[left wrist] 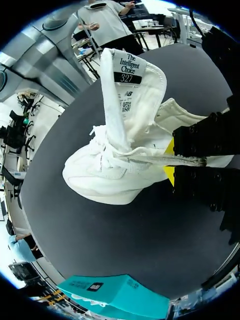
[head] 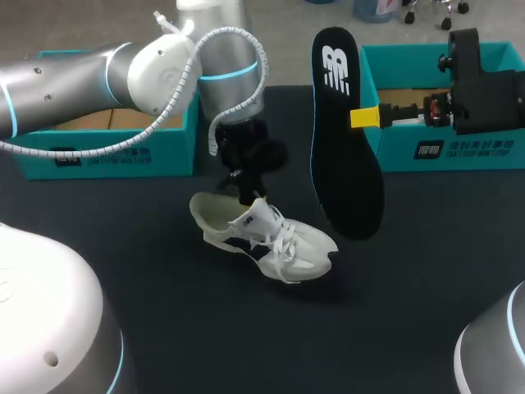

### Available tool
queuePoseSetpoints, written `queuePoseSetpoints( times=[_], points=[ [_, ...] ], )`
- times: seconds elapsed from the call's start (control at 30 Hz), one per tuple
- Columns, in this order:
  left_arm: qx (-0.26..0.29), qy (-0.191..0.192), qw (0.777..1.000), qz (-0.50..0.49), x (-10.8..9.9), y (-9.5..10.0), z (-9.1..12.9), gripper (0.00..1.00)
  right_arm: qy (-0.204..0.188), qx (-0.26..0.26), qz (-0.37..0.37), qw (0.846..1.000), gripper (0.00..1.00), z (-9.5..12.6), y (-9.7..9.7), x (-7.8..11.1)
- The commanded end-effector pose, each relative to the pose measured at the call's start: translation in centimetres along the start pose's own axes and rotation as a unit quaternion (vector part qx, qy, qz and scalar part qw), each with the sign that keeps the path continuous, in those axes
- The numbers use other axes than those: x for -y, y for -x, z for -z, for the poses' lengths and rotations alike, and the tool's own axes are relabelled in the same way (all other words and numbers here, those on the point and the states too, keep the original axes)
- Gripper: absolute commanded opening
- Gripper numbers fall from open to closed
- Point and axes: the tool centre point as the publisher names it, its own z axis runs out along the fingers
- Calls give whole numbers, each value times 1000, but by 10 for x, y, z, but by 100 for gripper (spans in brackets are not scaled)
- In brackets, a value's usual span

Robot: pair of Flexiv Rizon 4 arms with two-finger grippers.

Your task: Take the shoe out of the shoebox, open the shoe tongue, remove and reinsert the insole, then place the shoe into the shoebox

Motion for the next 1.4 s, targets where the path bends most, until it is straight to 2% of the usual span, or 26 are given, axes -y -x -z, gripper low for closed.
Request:
queuePoseSetpoints(
  times=[0.03, 0.13, 0.37, 0.53, 1.17, 1.4],
  points=[
    [-173, 29, 964, -198, -4, 7, 10, 0, -1, 1, -1, 1000, 0, -2, 1, 0],
    [-203, 62, 944, -254, -1, 8, 16, 0, -1, 1, -1, 1000, 0, -2, 1, 0],
    [-238, 110, 917, -300, 2, 18, 17, 0, -1, 1, -1, 1000, 0, -2, 1, 0],
    [-252, 123, 906, -317, 1, 24, 15, 0, -1, 1, -1, 1000, 0, -2, 1, 0],
    [-261, 159, 900, -310, -6, 46, 12, 0, -1, 1, -1, 1000, 0, -2, 1, 0],
    [-275, 167, 893, -314, -12, 63, 4, 0, -1, 1, -1, 1000, 0, -2, 1, 0]
  ],
)
